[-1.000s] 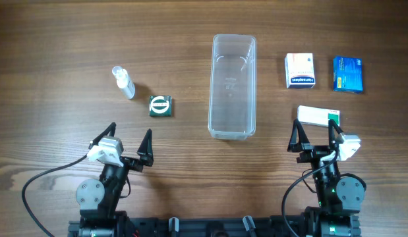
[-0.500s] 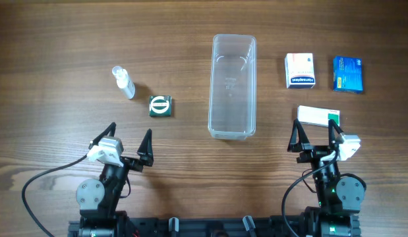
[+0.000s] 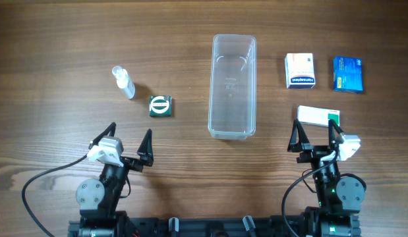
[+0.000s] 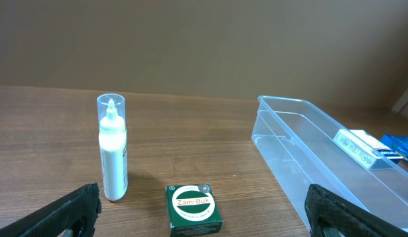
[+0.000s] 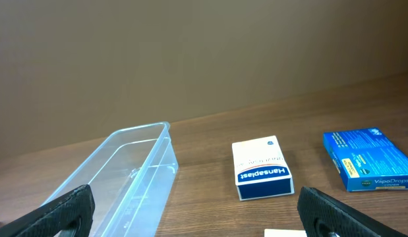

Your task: Pack container

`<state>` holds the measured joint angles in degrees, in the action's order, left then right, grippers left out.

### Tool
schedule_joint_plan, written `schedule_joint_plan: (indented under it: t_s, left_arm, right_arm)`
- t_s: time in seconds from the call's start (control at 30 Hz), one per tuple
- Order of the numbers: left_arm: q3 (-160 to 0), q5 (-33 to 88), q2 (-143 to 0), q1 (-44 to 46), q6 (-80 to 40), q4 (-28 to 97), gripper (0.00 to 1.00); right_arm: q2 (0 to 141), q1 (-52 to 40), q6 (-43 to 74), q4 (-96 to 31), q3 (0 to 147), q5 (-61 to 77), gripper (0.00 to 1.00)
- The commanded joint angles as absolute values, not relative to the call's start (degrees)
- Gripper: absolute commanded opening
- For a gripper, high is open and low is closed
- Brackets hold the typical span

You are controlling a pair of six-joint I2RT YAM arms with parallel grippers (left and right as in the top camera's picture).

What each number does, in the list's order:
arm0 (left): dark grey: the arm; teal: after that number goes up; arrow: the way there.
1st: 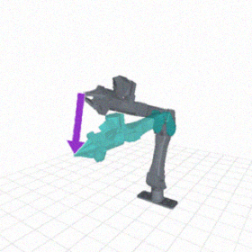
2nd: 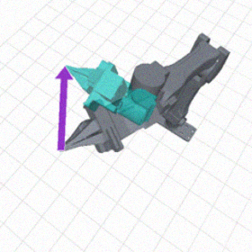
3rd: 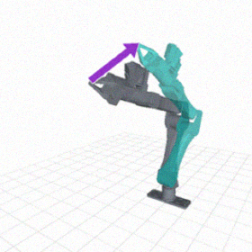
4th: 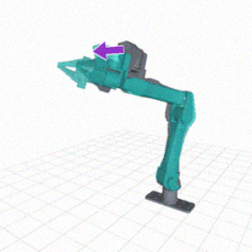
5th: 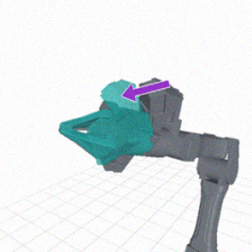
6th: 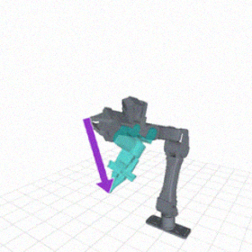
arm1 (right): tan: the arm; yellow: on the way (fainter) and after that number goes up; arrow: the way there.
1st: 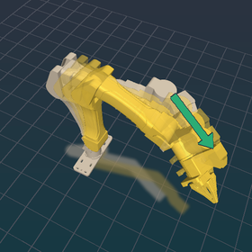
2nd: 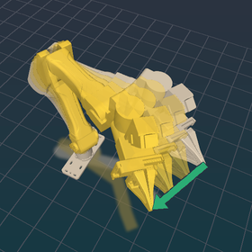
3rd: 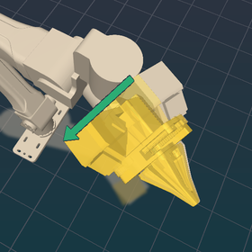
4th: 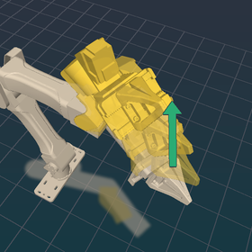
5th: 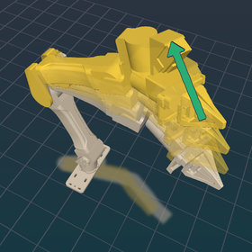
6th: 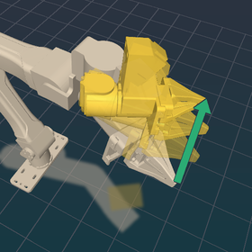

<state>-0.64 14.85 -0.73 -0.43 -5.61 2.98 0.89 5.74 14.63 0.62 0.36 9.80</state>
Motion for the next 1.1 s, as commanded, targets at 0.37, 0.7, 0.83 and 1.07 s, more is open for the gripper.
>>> schedule_joint_plan:
  t_s: [0.37,0.7,0.83,1.07]
  left_arm:
    - [-0.34,14.68,-0.16,-0.1,-4.91,3.05,1.0]
    - [-0.34,14.68,-0.16,-0.1,-4.91,3.05,1.0]
    - [-0.34,14.68,-0.16,-0.1,-4.91,3.05,1.0]
    - [-0.34,14.68,-0.16,-0.1,-4.91,3.05,1.0]
  right_arm:
    - [0.43,6.09,13.8,0.8,0.3,8.95,1.0]
    - [0.43,6.07,62.28,1.54,0.3,14.2,1.0]
    - [0.43,6.07,48.8,13.54,0.38,28.21,1.0]
    - [7.88,6.09,27.44,9.08,19.0,18.37,1.0]
